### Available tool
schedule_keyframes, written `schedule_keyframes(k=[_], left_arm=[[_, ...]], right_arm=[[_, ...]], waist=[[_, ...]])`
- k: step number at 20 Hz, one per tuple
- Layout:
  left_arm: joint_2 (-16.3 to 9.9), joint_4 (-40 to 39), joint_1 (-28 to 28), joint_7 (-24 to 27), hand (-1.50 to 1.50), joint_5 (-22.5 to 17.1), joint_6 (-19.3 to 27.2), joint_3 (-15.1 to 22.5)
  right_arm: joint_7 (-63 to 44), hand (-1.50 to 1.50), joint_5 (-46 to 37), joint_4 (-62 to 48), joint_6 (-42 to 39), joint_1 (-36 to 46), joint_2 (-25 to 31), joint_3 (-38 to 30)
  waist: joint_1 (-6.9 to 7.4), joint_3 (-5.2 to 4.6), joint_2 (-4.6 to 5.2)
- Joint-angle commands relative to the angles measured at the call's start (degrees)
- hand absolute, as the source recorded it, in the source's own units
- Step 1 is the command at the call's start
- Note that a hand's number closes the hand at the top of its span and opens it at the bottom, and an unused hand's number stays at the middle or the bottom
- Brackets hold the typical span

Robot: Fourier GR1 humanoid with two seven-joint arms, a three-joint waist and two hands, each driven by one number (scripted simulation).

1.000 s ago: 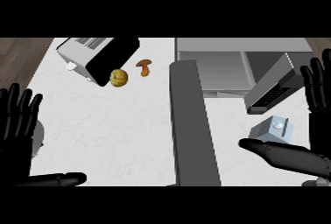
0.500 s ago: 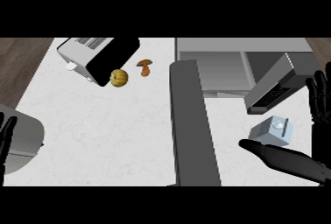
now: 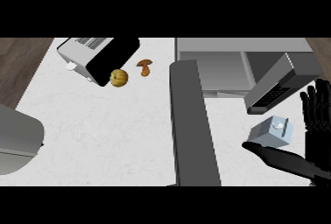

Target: Pick up the milk, place it into the microwave and close the microwave

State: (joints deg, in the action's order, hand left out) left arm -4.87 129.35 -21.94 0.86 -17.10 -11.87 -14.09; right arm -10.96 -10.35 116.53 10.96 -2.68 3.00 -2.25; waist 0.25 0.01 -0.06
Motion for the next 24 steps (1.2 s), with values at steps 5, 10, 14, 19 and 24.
schedule_keyframes(k=[5, 10, 14, 19, 24], left_arm=[[-1.8, 2.8, 0.2, -5.0, -1.50, -6.8, -2.2, -5.7], [1.3, 3.2, -3.4, -2.5, -1.50, -3.2, -5.3, -3.3], [0.4, 3.6, -3.5, -3.3, -1.50, -7.6, -6.0, -8.6], [3.2, 1.4, -3.0, -0.7, -1.50, -3.8, -8.9, -8.2], [3.6, 2.0, -5.8, 0.0, -1.50, -7.0, -12.1, -12.0]], right_arm=[[8.1, -1.50, 1.0, -11.5, 1.4, -1.3, -1.3, -3.6], [16.7, -1.50, 6.7, -17.5, -1.2, -4.3, 1.1, -10.5], [21.2, -1.50, 5.0, -24.2, -0.2, -4.5, 0.0, -10.4], [26.2, -1.50, 8.8, -27.4, -3.4, -6.2, 1.0, -12.8], [31.9, -1.50, 11.8, -39.5, -6.1, -0.3, 3.5, -16.3]], waist=[[0.02, 0.01, 0.04], [-0.09, 0.03, 0.02], [0.07, 0.01, 0.02], [-0.12, 0.00, 0.01], [0.30, 0.01, 0.03]])
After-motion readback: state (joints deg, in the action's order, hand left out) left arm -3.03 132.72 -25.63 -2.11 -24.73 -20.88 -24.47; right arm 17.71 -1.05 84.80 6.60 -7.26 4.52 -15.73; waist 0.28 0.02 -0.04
